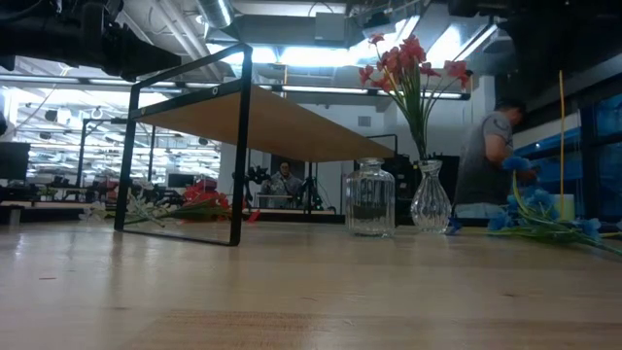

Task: Pick and place flowers into a vace then onto a shelf
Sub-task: Put the blue flowers into the right transparent vase

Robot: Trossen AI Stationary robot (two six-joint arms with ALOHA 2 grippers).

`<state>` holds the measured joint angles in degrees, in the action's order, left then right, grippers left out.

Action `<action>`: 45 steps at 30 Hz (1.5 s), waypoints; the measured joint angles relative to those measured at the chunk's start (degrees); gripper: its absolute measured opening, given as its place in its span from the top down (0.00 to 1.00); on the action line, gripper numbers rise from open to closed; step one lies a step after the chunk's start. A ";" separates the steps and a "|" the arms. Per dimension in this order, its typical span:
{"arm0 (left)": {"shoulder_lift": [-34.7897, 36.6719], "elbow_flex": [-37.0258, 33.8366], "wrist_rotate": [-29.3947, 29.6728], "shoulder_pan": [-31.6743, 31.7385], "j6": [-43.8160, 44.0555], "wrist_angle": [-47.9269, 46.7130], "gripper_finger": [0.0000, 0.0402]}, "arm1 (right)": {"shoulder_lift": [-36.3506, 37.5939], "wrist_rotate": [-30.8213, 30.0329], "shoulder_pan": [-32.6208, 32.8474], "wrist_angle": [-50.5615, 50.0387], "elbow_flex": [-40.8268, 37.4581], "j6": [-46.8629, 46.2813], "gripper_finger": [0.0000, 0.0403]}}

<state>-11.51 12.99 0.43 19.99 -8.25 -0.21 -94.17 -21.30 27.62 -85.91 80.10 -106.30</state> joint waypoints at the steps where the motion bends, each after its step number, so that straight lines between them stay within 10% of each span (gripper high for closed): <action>1: 0.00 0.00 0.00 -0.02 0.00 -0.02 0.99 | 0.00 0.00 0.00 0.13 -0.50 0.00 0.95; 16: 0.00 0.00 0.00 0.00 -0.02 0.02 0.99 | 0.07 3.12 -0.33 3.09 -5.38 -1.46 0.90; 33: 0.00 0.00 0.00 -0.02 0.04 0.02 0.99 | 0.09 7.64 -2.27 8.54 -6.58 -1.77 0.39; 45: 0.00 0.00 0.00 -0.01 0.11 0.00 0.99 | 0.07 7.45 -2.78 16.46 -18.42 -11.07 0.39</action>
<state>-11.51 12.99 0.43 19.98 -8.14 -0.21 -94.11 -13.85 24.84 -69.45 61.67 -117.37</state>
